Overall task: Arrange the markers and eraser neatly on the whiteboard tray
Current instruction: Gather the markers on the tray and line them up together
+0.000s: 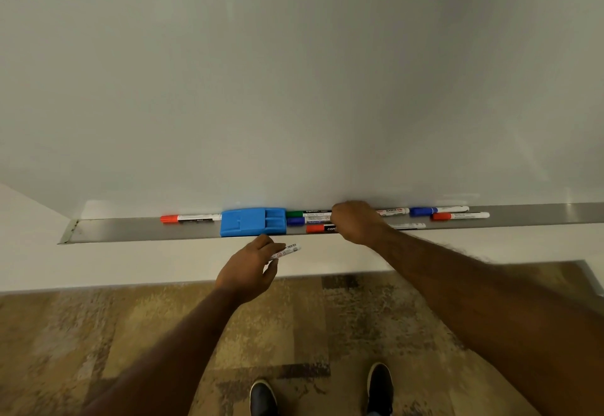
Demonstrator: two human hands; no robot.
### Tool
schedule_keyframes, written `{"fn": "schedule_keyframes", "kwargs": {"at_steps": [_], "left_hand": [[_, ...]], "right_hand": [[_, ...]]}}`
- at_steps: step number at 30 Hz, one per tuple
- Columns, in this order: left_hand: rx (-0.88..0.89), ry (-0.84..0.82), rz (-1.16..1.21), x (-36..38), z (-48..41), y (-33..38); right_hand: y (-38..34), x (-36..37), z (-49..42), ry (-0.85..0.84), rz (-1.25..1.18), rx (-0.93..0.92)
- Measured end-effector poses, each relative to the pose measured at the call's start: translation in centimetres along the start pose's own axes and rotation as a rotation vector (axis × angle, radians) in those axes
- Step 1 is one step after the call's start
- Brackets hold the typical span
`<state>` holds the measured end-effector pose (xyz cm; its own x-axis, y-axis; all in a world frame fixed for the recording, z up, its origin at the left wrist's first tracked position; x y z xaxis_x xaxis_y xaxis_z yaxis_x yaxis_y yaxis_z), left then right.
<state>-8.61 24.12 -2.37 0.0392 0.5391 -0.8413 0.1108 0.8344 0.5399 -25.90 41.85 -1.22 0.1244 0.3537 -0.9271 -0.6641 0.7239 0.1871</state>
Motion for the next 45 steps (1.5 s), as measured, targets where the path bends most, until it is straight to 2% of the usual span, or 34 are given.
{"fn": "schedule_keyframes", "kwargs": {"at_steps": [4, 16, 24, 30, 40, 45], "left_hand": [[0.008, 0.001, 0.003, 0.1, 0.3, 0.1], [0.020, 0.006, 0.007, 0.2, 0.6, 0.3], [-0.001, -0.010, 0.003, 0.5, 0.7, 0.1], [-0.002, -0.011, 0.009, 0.6, 0.5, 0.3], [-0.021, -0.037, -0.015, 1.3, 0.4, 0.2], [-0.005, -0.024, -0.013, 1.0, 0.3, 0.2]], "right_hand": [[0.3, -0.8, -0.2, -0.023, -0.018, -0.047], [-1.2, -1.2, -0.4, 0.131, -0.133, -0.115], [-2.0, -0.6, -0.4, 0.101, -0.205, -0.086], [-2.7, 0.3, 1.8, 0.354, -0.410, -0.052], [-6.0, 5.4, 2.5, 0.159, -0.318, 0.018], [-6.6, 6.5, 3.0, 0.150, -0.323, 0.041]]}}
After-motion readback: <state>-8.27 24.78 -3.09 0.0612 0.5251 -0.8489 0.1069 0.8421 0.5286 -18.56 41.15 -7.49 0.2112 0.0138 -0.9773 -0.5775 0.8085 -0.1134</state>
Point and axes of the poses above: each hand's wrist, its own z-axis away from the middle knuckle, its own x-axis out of the palm, y = z × x, the point moved 3 cm from there along -z, towards the middle knuckle, and after that the axes turned 9 degrees about x, right-handed, at the moved point
